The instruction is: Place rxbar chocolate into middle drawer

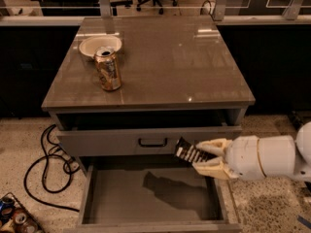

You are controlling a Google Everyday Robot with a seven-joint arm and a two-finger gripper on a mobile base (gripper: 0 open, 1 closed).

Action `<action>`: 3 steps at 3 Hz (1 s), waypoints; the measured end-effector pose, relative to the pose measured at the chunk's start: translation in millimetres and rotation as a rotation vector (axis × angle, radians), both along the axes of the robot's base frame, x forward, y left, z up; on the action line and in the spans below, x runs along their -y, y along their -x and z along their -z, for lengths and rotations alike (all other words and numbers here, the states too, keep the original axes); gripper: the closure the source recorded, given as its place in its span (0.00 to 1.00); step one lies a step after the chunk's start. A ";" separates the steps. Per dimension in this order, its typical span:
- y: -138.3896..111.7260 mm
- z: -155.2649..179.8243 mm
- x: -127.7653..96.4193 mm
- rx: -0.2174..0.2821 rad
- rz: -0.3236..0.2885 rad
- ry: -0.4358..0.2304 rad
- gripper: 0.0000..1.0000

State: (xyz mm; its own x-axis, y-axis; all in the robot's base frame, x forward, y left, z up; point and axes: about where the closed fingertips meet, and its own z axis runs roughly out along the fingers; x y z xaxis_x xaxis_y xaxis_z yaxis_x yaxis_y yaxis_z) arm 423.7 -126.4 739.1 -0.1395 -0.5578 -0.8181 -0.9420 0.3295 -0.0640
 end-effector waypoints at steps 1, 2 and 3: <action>19.3 59.4 10.5 -0.057 -0.063 -0.001 1.00; 24.1 111.3 16.9 -0.109 -0.084 0.060 1.00; 24.1 111.3 16.8 -0.109 -0.084 0.060 1.00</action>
Offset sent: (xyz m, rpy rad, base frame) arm -0.0266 -0.0252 -0.1661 -0.1271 0.1709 0.0878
